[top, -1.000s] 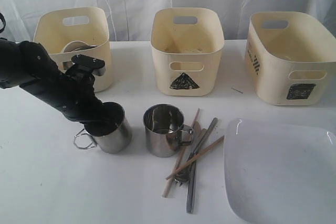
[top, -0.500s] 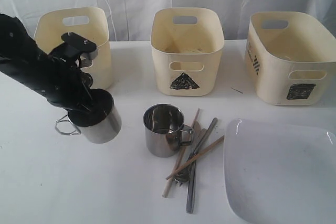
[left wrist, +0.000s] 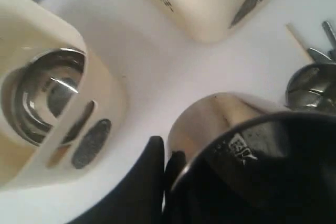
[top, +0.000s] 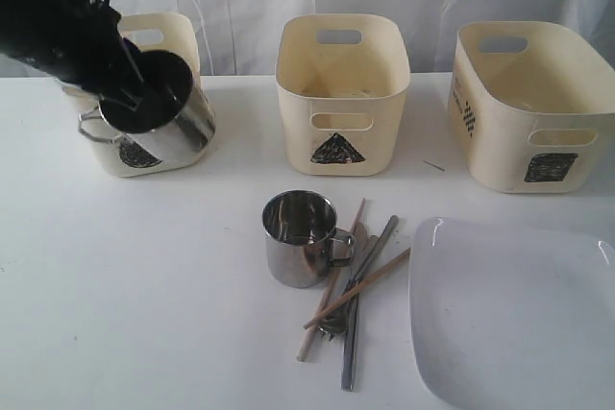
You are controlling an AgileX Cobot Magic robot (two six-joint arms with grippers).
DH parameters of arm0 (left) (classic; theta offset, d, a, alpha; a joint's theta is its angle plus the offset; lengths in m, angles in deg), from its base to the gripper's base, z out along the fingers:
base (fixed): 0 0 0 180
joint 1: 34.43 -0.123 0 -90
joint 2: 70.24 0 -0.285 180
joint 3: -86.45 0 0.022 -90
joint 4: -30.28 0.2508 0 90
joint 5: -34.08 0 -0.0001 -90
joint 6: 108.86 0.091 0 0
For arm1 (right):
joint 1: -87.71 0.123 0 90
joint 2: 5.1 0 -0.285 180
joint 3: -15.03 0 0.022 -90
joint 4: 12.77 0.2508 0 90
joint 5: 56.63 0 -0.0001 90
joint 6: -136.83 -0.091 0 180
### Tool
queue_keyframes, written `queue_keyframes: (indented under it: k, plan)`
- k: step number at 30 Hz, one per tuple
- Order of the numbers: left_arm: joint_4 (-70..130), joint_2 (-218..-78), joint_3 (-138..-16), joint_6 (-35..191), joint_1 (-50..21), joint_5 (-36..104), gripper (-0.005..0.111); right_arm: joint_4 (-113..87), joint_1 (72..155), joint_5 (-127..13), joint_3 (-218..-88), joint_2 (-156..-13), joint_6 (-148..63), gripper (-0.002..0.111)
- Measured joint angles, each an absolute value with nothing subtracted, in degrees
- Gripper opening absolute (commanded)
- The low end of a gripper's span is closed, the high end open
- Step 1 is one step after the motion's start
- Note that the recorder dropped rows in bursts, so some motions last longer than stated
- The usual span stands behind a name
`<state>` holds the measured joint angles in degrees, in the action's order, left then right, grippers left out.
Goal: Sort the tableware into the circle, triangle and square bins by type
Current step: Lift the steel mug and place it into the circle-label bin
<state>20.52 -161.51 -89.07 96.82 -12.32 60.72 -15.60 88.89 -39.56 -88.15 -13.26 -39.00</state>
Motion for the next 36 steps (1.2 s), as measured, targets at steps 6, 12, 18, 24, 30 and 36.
queue_keyframes:
  k: [6, 12, 18, 24, 30, 36]
  plan:
    - [31.0, -163.9, -95.6, 91.3, -14.6, 59.0, 0.000, -15.6, 88.9, -39.5, -88.2, -13.3, -39.0, 0.000]
    - [35.0, -170.6, -102.3, 86.1, -21.5, 52.1, 0.000, -15.6, 88.9, -39.5, -88.2, -13.3, -39.0, 0.000]
    - [35.2, -183.0, -110.4, 85.6, -26.2, 39.9, 0.000, -15.6, 88.9, -39.5, -88.2, -13.3, -39.0, 0.000]
    - [35.7, -192.0, -113.9, 85.3, -27.1, 34.8, 0.025, -15.6, 88.9, -39.5, -88.2, -13.3, -39.0, 0.000]
    - [35.7, -193.6, -114.0, 82.3, -27.1, 32.9, 0.044, -15.6, 88.9, -39.5, -88.2, -13.3, -39.0, 0.000]
    - [35.7, -192.9, -114.1, 80.9, -27.1, 33.8, 0.043, -15.6, 88.9, -39.5, -88.2, -13.3, -39.0, 0.000]
